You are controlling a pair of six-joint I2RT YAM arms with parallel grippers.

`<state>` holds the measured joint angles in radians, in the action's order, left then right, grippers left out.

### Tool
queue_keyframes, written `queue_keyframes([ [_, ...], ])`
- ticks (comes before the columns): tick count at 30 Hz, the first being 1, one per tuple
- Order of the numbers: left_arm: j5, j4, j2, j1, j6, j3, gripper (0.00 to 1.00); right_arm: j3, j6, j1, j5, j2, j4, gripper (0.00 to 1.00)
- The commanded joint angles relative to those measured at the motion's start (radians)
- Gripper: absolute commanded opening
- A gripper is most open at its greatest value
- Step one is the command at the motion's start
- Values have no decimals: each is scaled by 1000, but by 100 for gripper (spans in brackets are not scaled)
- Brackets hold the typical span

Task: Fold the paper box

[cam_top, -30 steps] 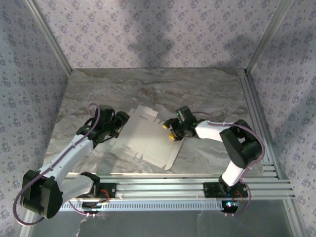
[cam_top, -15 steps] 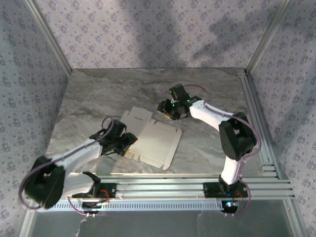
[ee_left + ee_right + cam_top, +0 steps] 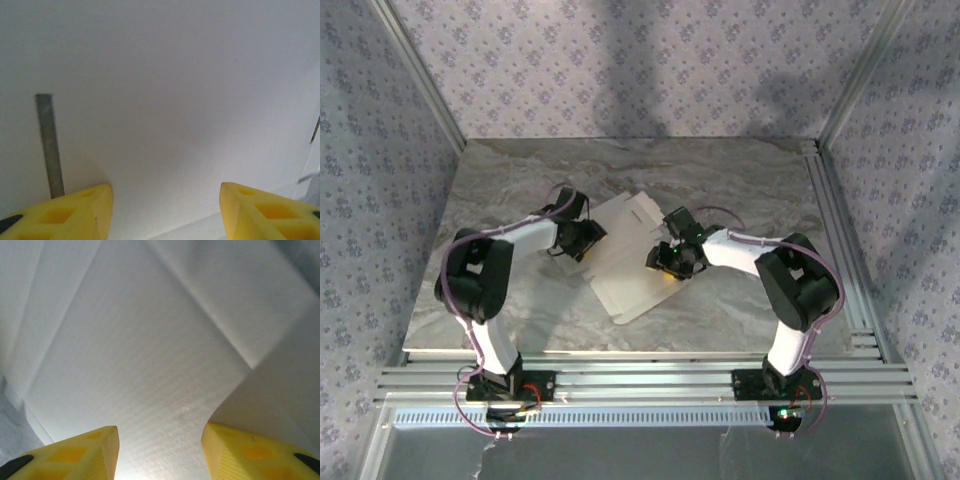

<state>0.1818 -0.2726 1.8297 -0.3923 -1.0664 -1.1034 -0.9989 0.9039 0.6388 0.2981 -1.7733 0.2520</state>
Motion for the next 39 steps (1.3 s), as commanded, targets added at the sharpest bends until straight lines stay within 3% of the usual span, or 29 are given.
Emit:
queue_keyframes([
  [1,45,-46,66,-25,91,-91,58,30,46,69,8,7,58,51],
  [6,24,-76,-41,-42,170,-143,62,-65,-98,-14,-24,161,140,56],
  [10,-54,-171,-220,-25,222,-119,66,-174,-266,-193,-75,195,217,60],
  [13,39,-202,-242,-1,224,-98,62,-315,-436,-335,24,65,208,60],
  [16,86,-226,-176,-26,219,-120,55,-550,-548,-394,104,-157,335,60],
  [19,70,-190,-139,-25,207,-105,53,-792,-616,-397,127,-373,482,58],
  [24,53,-195,-28,-8,239,-130,50,-906,-600,-380,208,-517,485,58],
  [35,52,-144,98,-3,252,-107,49,-942,-589,-326,292,-604,483,53],
  [39,50,-128,123,-3,252,-101,48,-978,-592,-311,257,-607,539,52],
])
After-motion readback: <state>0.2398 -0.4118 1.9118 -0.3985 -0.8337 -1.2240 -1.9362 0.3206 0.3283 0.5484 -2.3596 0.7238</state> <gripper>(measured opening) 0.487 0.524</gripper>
